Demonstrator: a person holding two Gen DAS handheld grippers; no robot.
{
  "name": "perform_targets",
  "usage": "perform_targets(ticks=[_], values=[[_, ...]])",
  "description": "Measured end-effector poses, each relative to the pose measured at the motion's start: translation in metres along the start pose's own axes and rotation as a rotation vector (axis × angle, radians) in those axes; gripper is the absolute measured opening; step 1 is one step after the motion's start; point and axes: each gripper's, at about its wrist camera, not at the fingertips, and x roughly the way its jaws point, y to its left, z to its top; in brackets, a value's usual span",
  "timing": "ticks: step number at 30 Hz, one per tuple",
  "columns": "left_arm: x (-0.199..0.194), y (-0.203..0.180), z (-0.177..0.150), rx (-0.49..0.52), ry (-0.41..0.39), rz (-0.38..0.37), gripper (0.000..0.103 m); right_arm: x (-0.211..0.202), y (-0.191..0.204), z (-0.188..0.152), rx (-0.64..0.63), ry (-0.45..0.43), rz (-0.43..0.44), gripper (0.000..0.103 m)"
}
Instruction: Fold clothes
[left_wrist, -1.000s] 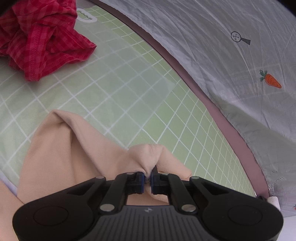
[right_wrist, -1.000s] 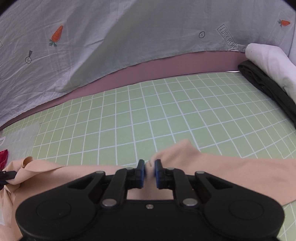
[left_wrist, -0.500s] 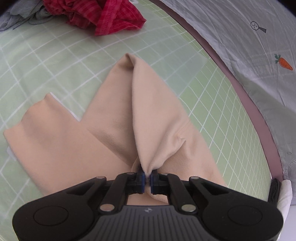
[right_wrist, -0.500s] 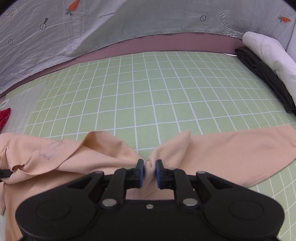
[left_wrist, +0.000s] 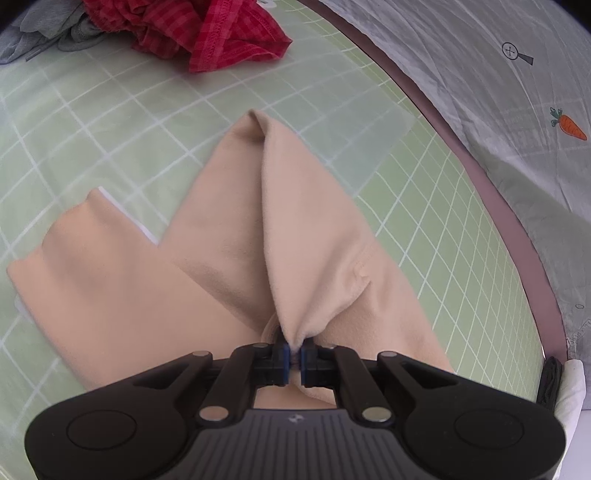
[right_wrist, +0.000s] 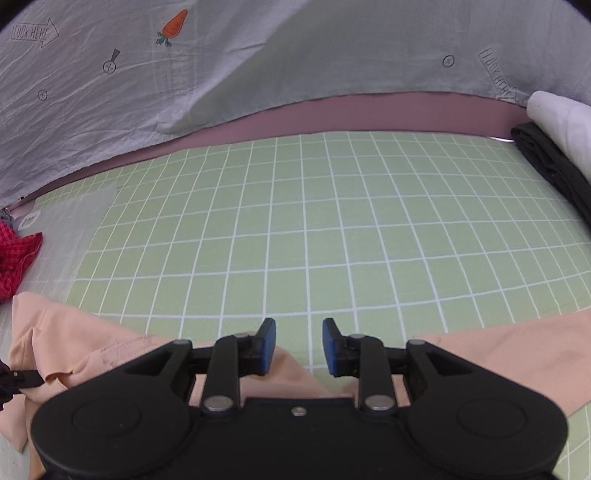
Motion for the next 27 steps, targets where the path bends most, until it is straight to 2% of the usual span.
perform_targets(ticks=[7,10,12,14,17,21,27], values=[[0.002,0.001,-0.003,-0.006,-0.002,0.004,0.006,-0.001,-0.007,-0.015,0.030,0.018,0.083,0.048],[0.002,0.001,-0.001,-0.001,0.001,0.008,0.006,0.012,-0.010,-0.010,0.016,0.055,0.116,0.050],[0.002,0.003,0.000,-0.001,0.003,0.008,0.006,0.021,-0.012,-0.008,0.007,0.079,0.135,0.046],[0.002,0.001,0.003,-0.004,0.000,0.002,0.006,0.026,-0.014,-0.007,0.012,0.103,0.162,0.023],[-0.001,-0.015,0.019,-0.002,-0.017,-0.028,0.006,0.023,-0.017,-0.007,0.004,0.091,0.177,0.010],[-0.004,-0.037,0.041,0.000,-0.040,-0.068,0.005,0.004,-0.025,0.004,0.018,0.016,0.178,0.007],[-0.009,-0.069,0.073,0.003,-0.074,-0.127,0.005,-0.013,-0.025,0.058,-0.009,-0.135,0.157,0.007]])
